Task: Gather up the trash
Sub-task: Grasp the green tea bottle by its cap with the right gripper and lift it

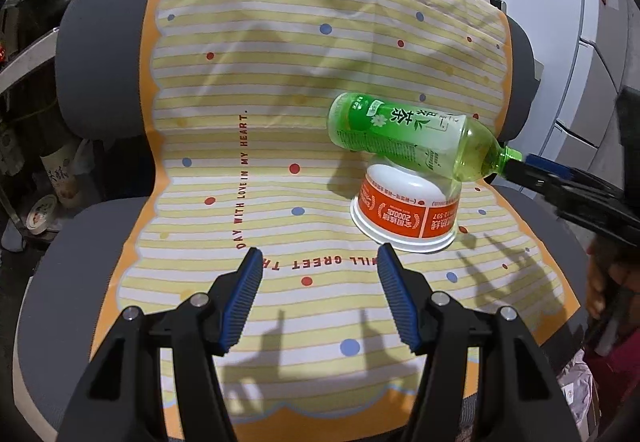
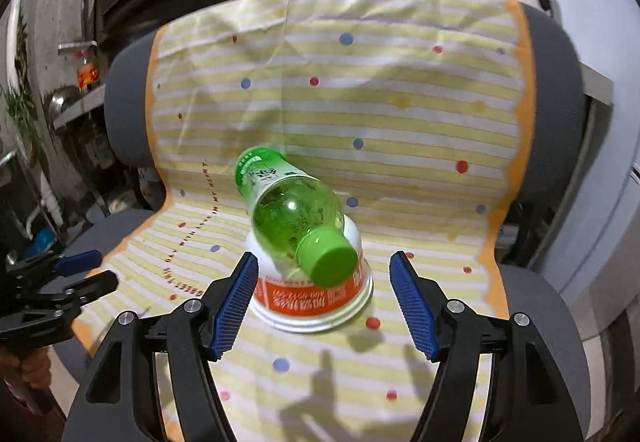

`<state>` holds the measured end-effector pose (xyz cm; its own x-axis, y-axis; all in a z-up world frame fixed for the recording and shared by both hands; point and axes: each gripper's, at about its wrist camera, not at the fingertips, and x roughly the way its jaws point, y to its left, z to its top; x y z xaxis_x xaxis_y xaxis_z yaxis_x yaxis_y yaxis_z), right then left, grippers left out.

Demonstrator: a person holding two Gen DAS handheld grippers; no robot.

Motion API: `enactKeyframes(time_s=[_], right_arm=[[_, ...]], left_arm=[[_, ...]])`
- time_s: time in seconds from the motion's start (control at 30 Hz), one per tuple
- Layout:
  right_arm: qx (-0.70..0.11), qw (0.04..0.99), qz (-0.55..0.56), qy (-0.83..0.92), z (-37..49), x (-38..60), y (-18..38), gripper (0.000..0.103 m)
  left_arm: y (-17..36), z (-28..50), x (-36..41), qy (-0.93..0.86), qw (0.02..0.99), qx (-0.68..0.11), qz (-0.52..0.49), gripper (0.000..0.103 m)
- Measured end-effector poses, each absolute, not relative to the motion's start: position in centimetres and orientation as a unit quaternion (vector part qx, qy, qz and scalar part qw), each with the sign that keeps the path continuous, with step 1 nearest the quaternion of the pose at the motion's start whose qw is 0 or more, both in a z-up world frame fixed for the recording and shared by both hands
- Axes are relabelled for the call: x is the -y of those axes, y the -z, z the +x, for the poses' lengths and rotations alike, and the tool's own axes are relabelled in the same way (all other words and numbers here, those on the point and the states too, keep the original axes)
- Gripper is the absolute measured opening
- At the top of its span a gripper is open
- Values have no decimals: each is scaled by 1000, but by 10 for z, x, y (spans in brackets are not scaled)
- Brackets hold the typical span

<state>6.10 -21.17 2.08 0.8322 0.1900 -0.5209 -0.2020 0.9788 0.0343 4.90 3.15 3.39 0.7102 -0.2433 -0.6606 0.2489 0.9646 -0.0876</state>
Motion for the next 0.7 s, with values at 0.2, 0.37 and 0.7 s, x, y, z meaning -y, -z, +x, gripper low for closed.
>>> enactKeyframes(time_s=[0.2,0.37,0.7], right_arm=[[-262,958,-13,-117,53,206,-22,35],[-230,970,-6,-77,7,213,-31,34],[-266,963,42,15,-92,257,7,34]], left_arm=[[-29,50,-32,129,922,-365,4,58],[-32,43,-28,132,923,-361,7,58],[-34,24,0,162,918,-361,17,58]])
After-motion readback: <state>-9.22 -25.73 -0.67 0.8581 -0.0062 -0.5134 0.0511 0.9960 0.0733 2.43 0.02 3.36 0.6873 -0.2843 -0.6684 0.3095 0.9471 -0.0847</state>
